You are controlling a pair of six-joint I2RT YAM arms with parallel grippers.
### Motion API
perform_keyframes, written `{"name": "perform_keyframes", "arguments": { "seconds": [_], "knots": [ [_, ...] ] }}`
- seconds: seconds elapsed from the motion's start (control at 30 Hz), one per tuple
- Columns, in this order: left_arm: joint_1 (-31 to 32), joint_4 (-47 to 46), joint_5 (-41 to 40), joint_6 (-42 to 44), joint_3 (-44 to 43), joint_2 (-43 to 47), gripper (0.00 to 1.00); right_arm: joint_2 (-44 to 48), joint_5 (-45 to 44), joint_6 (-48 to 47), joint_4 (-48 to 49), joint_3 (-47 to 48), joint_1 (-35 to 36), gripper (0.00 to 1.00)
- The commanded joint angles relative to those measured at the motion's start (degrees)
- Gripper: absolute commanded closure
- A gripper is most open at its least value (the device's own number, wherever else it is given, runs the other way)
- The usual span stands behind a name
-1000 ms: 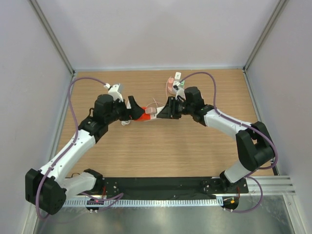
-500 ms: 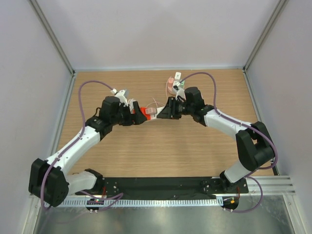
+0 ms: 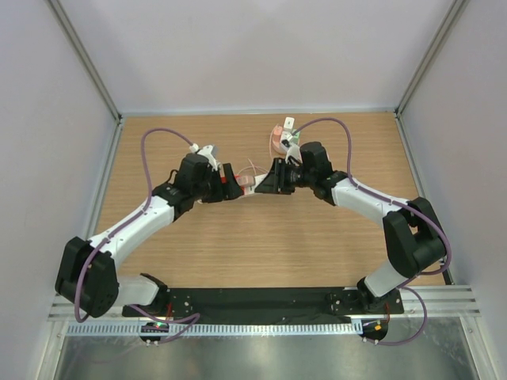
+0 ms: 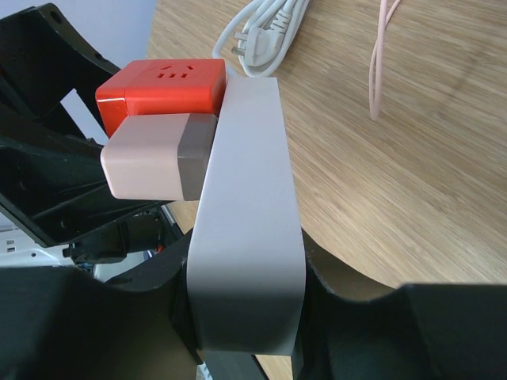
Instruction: Pull the plug off the socket
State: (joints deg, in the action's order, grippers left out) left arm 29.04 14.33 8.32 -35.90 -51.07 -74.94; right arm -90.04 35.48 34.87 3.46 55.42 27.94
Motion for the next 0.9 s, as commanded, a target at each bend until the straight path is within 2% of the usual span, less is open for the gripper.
{"name": "perform_keyframes", "arguments": {
  "seconds": [0.0, 0.13, 0.17, 0.2, 0.23, 0.27, 0.3, 0.43, 0.47, 0.5, 0.6, 0.63, 0.73, 0.87],
  "knots": [
    [0.2, -2.9, -2.0, -1.4, -2.7, 0.1, 0.25, 2.4, 1.3, 1.0, 6.8, 0.7, -0.3, 0.99],
    [0.2, -3.1, -0.9, -2.3, -2.9, -1.7, 0.37, 2.4, 1.2, 1.2, 7.0, 0.7, -0.3, 0.99],
    [0.2, -3.2, -0.3, -2.4, -3.0, -2.1, 0.52, 2.6, 1.0, 1.2, 7.0, 0.5, -0.3, 0.99],
    [0.2, -3.5, 0.8, -2.5, -3.1, -2.5, 0.60, 2.7, 0.9, 1.1, 6.9, 0.4, -0.3, 0.99],
    [0.3, -3.8, 1.3, -2.6, -3.2, -2.8, 0.83, 2.9, 0.7, 0.6, 7.0, 0.4, -0.3, 0.99],
    [0.2, -3.8, 1.8, -2.6, -3.2, -2.8, 0.95, 3.0, 0.6, 0.5, 7.0, 0.2, -0.3, 0.99],
    [0.2, -3.9, 2.2, -2.6, -3.2, -2.7, 1.00, 2.9, 0.5, 0.2, 6.8, 0.1, -0.3, 0.99],
    [0.3, -3.9, 3.6, -0.4, -3.5, -1.1, 1.00, 2.4, 2.1, -1.6, 6.1, 0.7, -0.3, 0.97],
    [0.2, -3.9, 4.2, 1.3, -3.8, -0.1, 1.00, 2.1, 2.9, -2.9, 5.6, 1.0, -0.3, 0.86],
    [0.2, -3.8, 5.0, 2.4, -3.9, 0.3, 1.00, 1.1, 4.8, -3.3, 5.2, 1.8, -0.3, 0.80],
    [0.3, -3.4, 6.8, 6.1, -4.5, 2.3, 1.00, -2.4, 9.7, -4.5, 3.6, 4.2, -0.3, 0.72],
    [0.2, -2.6, 7.5, 7.8, -4.8, 2.8, 1.00, -3.6, 10.7, -4.7, 2.5, 5.1, -0.4, 0.66],
    [0.3, -1.2, 8.7, 10.1, -5.8, 3.7, 1.00, -6.9, 14.2, -4.9, 0.9, 8.2, -0.3, 0.56],
    [0.3, 1.6, 9.4, 13.0, -6.9, 4.4, 1.00, -8.3, 15.3, -5.0, 0.6, 9.6, -0.1, 0.47]
  ]
}}
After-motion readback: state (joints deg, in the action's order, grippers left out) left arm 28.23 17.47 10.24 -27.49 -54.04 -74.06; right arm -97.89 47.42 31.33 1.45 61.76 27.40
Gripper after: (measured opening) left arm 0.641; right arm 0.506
